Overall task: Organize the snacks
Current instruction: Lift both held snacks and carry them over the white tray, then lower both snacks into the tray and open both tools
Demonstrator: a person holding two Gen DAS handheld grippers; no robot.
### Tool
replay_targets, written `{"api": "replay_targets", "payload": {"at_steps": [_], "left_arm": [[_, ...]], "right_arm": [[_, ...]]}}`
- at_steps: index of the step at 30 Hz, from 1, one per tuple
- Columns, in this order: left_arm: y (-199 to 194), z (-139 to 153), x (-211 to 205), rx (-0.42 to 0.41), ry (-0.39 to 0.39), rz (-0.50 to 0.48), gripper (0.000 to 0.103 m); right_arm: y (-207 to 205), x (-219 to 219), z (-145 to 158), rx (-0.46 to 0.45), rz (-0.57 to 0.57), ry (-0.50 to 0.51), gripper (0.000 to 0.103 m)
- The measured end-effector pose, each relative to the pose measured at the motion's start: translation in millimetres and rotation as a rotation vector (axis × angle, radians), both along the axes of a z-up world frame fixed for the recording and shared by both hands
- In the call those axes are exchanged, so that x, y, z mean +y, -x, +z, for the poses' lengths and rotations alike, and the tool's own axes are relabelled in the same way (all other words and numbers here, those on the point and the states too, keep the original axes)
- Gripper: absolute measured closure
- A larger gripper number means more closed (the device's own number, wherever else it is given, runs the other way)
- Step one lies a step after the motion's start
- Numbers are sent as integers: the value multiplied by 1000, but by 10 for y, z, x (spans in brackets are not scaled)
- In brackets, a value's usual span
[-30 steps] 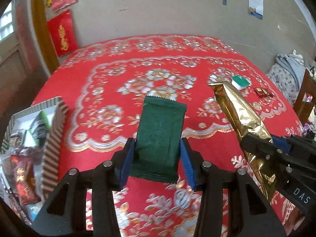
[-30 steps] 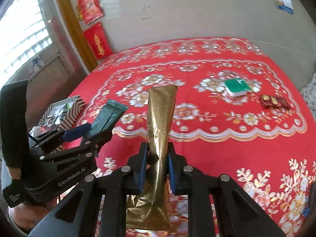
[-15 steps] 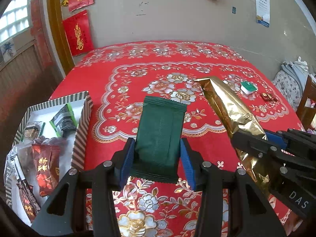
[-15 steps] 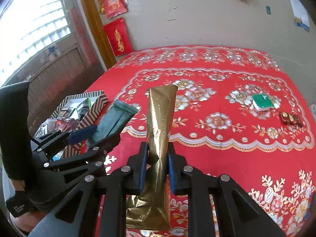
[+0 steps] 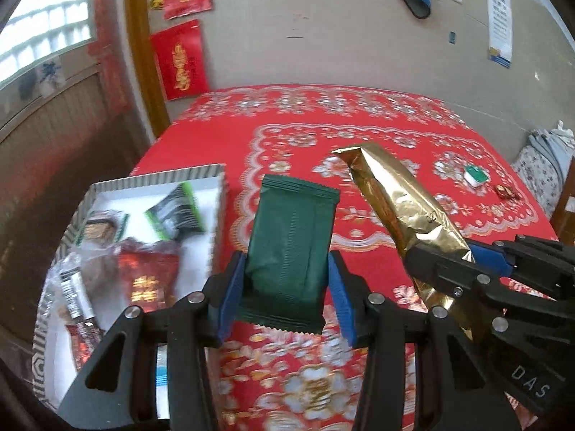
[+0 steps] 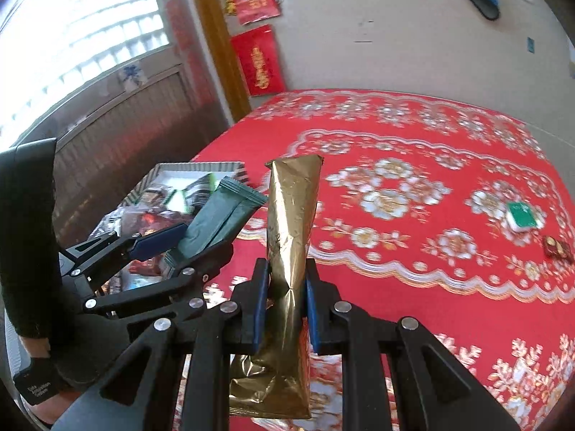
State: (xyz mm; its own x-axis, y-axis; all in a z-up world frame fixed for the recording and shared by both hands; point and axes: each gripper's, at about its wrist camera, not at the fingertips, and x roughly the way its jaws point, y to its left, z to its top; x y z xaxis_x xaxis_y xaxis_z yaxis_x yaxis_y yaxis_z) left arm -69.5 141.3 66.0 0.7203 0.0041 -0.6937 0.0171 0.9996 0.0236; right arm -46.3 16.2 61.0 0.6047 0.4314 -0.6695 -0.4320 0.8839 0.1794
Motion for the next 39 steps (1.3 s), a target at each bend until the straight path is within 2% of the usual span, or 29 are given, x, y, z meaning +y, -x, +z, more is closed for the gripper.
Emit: {"api": "replay_targets", "payload": {"at_steps": [3,14,19,26,39], "left_arm": [[54,13,189,-4,6,35,55],[311,-11,907,-6,8,177,55],[411,-64,1239,7,12,247,55],[558,-139,1654,14,16,333,55],[615,-293,1840,19,-3,370,55]], "right_arm": [[-15,171,-12,14,43,-16,85],[52,911,6,8,190,23,85],[78,1245,-59,37,251,13,84],[143,1733,-167,55,333,53,82],[176,1910,-342,97,368,54,82]]}}
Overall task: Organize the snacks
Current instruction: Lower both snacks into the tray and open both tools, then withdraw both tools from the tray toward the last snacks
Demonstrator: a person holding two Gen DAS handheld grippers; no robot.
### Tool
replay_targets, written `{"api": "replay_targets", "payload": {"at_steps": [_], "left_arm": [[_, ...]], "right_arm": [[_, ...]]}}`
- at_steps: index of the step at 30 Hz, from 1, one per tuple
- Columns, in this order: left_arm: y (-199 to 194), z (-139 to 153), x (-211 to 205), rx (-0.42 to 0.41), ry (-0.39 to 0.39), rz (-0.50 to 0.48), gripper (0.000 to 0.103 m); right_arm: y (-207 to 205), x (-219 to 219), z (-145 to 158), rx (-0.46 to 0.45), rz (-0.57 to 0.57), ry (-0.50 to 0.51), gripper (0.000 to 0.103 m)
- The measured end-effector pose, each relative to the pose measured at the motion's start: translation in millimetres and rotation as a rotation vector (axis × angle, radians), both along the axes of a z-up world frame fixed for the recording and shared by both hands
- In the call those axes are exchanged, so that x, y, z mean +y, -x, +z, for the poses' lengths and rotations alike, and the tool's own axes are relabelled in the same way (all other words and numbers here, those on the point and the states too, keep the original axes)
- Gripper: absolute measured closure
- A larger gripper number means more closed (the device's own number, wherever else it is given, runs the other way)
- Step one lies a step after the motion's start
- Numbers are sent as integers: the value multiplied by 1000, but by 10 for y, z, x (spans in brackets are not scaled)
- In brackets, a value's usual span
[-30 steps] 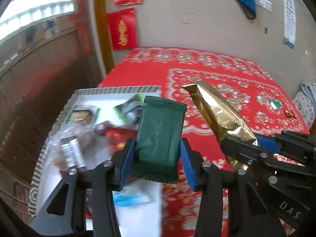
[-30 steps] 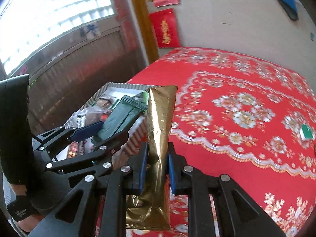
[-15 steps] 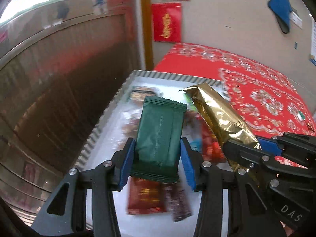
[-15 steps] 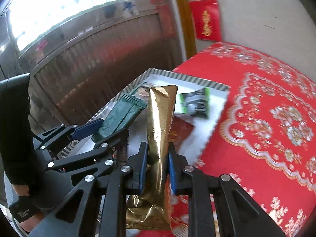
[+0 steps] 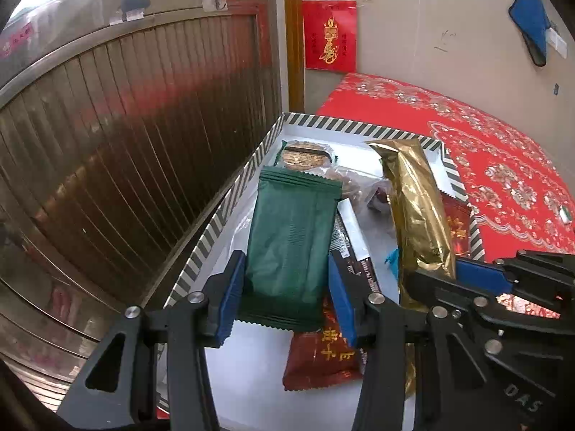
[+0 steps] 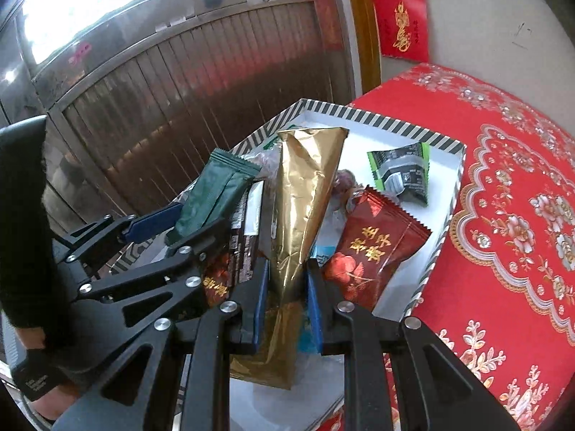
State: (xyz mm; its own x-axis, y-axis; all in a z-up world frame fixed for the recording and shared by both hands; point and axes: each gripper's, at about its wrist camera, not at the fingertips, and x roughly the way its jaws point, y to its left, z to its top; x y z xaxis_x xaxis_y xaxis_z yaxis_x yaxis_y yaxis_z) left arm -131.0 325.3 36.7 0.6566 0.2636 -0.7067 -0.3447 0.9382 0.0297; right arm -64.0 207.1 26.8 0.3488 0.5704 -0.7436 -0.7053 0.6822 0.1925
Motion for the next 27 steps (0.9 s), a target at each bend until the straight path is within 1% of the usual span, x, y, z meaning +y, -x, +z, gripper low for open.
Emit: {"api": "replay_targets", "payload": {"at_steps": [2,3,4,5,6,7,8,9,11,12,13,14,15,17,19,23,24,26,27], "left_arm": [[0,-15,12,1,-1,4,53],[2,-16,17,2,2,3,53],[8,-13,26,3,9,7,50],[15,-5,33,1,18,14,49],[15,4,36,-3,26,15,48],[25,19,41,-7,35,18,40],[38,31,37,-10,36,22,35],[51,53,23,-17,31,25,29],[85,131,-31,-37,10,24,28],[97,170,-57,-45,4,24,27],[114,208,-81,-55,0,23,22],[128,261,-118,-72,-2,19,17],[137,310,-154,-89,-1,13,14],[116,383,-273,-112,9,-10,10],[55,431,-442,-115,24,-56,9],[-145,435,-854,-86,51,-168,9],[-165,435,-935,-81,61,-189,9],[-284,412,-1171,-59,89,-247,9],[-352,394,-1300,-48,103,-279,9]], "right_arm": [[22,-31,30,0,-2,-12,82],[30,-61,50,-2,-5,-22,80],[37,-94,70,-2,-9,-33,79],[39,-110,79,-2,-14,-37,77],[41,-151,102,-3,-18,-45,71],[46,-183,116,-3,-20,-50,67],[45,-212,140,-3,-24,-57,62],[54,-257,164,-6,-28,-67,60],[62,-336,197,-7,-35,-81,59],[64,-398,216,-6,-38,-95,57],[55,-445,224,-5,-43,-103,55],[47,-510,235,-3,-52,-110,51],[43,-612,252,-5,-67,-121,49],[40,-782,280,-9,-94,-130,48],[-3,-1027,293,-20,-142,-121,47],[-92,-1463,265,-33,-234,-93,43],[-124,-1637,246,-33,-266,-82,42],[-188,-1847,215,-34,-309,-61,41],[-225,-2038,193,-36,-348,-45,41]]}}
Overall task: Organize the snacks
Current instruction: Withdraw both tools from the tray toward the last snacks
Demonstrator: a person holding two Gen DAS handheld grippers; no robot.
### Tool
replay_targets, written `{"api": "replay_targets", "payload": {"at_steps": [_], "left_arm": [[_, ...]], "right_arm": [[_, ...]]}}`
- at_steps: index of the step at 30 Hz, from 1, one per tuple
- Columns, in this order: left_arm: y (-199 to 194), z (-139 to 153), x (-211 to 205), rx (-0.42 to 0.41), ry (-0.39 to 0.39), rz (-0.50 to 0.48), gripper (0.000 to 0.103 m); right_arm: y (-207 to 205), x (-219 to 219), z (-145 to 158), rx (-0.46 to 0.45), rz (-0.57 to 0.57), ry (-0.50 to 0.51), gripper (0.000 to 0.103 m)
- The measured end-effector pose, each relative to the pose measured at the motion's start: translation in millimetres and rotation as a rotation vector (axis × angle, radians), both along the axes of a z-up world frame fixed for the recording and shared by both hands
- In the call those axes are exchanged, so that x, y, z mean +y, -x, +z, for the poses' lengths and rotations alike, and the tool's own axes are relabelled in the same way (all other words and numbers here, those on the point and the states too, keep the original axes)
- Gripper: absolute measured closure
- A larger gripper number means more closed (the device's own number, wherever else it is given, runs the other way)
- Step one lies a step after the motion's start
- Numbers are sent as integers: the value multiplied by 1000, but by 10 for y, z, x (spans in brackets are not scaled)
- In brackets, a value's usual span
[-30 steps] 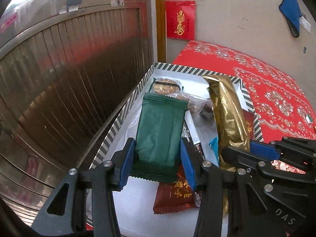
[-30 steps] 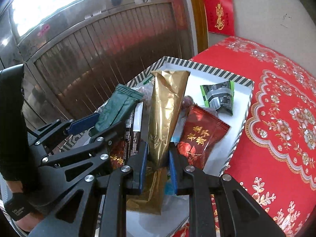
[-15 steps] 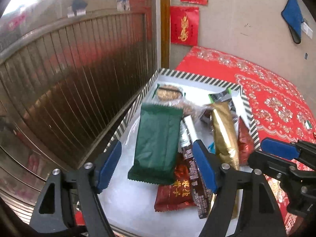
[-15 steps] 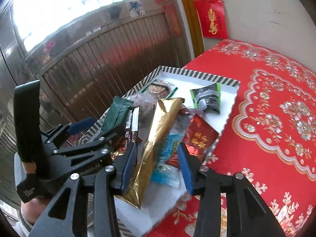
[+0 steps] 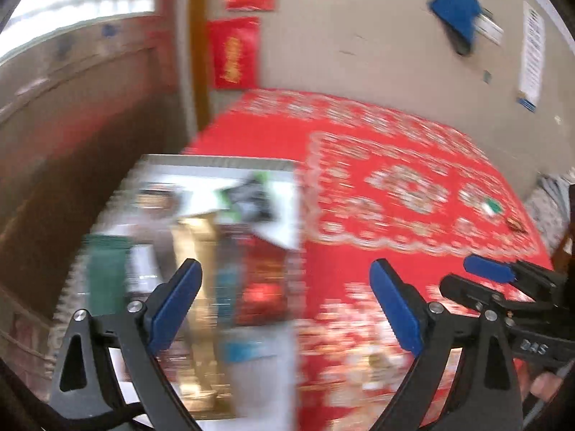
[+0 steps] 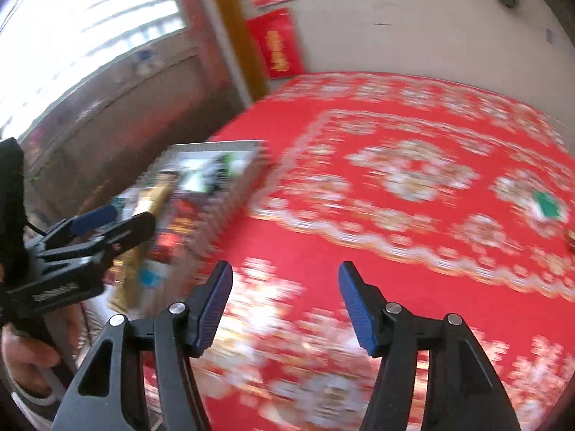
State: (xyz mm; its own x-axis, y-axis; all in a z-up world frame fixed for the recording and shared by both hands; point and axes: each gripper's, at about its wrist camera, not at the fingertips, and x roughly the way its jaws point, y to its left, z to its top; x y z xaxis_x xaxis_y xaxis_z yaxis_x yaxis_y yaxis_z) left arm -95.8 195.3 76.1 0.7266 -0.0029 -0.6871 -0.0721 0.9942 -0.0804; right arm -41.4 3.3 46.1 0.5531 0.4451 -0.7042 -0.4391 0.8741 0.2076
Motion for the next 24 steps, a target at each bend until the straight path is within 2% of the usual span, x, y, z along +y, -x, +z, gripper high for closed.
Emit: {"api": "replay_targets", "payload": {"at_steps": [3,7,15,20,24], "left_arm": [[-173,-22,-403,20,12,-85,9],[-380,-24,-955,26,-18,-179,9],[-947,-99,-2039,84,-1,-412,9],[-1430,-243,-2766,146,-57,-583,9],[-1752,-309,-3168,145,-83,-653,9]], "right_arm": [[-89,-421,-29,15,-81,18,41],[-187,-999,-28,23,-189,46,40],[-354,-2133,-24,81,-374,18,37],[-409,-2630,-97,138,-447,-52,37],[-488,-2837,-136,167,-490,-124,36]]}}
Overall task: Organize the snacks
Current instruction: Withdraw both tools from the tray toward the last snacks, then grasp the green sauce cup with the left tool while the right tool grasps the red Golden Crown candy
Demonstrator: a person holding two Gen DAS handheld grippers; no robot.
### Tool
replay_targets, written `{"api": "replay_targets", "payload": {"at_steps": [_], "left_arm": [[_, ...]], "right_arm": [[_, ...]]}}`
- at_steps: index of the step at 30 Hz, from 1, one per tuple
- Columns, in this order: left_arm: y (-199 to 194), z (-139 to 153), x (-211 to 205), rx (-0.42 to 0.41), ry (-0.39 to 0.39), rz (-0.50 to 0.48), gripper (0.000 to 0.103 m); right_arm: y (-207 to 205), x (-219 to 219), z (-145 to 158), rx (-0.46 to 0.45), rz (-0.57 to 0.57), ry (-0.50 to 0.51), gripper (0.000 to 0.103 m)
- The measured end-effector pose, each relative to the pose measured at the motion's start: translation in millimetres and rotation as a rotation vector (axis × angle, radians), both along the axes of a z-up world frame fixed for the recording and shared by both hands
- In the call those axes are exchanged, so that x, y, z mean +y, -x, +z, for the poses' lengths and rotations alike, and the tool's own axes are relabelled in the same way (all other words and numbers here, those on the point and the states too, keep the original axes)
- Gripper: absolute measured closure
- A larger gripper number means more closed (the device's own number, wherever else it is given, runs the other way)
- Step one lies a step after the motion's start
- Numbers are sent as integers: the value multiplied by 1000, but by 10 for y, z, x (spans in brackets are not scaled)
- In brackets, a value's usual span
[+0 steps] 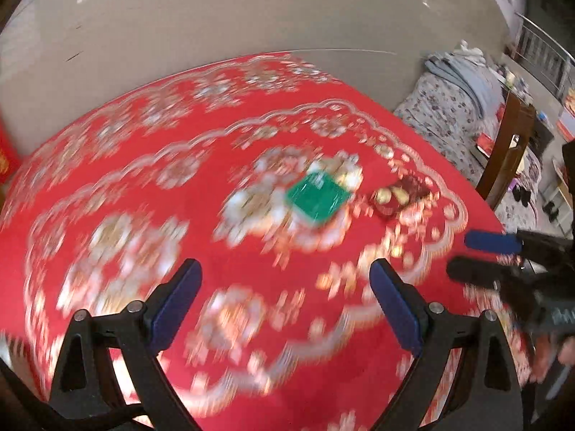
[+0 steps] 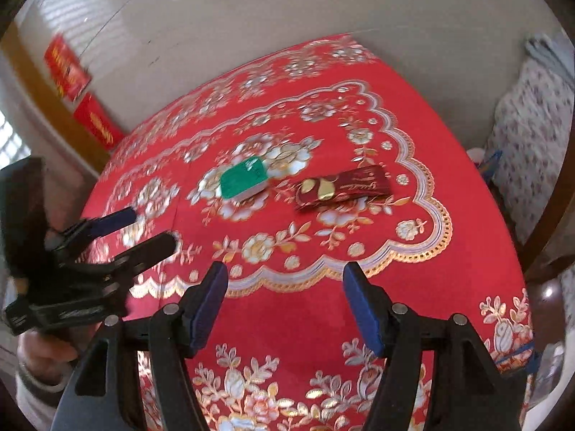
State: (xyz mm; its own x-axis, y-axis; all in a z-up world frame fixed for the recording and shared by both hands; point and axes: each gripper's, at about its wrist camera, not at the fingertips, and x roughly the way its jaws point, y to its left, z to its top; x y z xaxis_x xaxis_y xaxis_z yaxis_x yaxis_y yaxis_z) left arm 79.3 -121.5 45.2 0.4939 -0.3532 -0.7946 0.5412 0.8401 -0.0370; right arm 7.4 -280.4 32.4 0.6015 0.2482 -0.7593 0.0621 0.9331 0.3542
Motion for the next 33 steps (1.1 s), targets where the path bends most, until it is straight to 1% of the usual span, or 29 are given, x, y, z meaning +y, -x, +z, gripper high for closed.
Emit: {"api": "replay_targets", "payload": {"at_steps": [2,4,6,9,12,13,14,15,16,18,20,22,24,27,28,30,32,33], "left_arm": [[-145,-57,-186,10,-15,-39,9],[-274,-116,-317,7,-49,-54,9],[-395,-180,-411,17,-54,-80,9],[-487,-223,-487,27,-46,-119,9],[-512,-257,-566,15,-77,-150,9],[-523,-277,-576,18,-85,-151,13],[-532,-292,-572,28,-83,-149,30],[-559,-313,-569,54,-73,-145,41],[-592,-338,-555,85,-56,-138,47],[-623,-361,-511,103,-22,-110,49],[-593,-367,-486,90,-37,-96,54],[-561,-363,-405,90,-47,-48,55],[-525,-363,-276,106,-28,4,56],[-426,-366,-69,100,-42,78,56],[-394,-361,7,101,-40,102,56],[-313,-350,155,117,-13,120,56],[-218,-343,259,125,-7,124,56],[-169,-332,298,120,-4,125,56]], "right_arm": [[-49,-64,-15,8,-19,-25,35],[-104,-105,-26,13,-33,-49,35],[-131,-143,-16,8,-46,-63,35],[-149,-188,-10,3,-61,-67,32],[-169,-233,-34,6,-73,-69,32],[-173,-245,-40,8,-78,-69,32],[-177,-258,-41,9,-82,-71,32],[-186,-274,-50,12,-90,-78,32],[-195,-289,-56,13,-98,-91,32],[-223,-288,-67,19,-107,-110,32],[-249,-267,-68,24,-103,-112,32],[-311,-235,-70,24,-107,-105,32],[-385,-215,-77,29,-117,-93,32],[-546,-151,-102,52,-112,-59,32],[-626,-115,-132,73,-113,-40,32],[-727,-72,-173,94,-107,-26,32],[-864,-40,-212,107,-107,4,31],[-939,-16,-210,96,-102,30,31]]}}
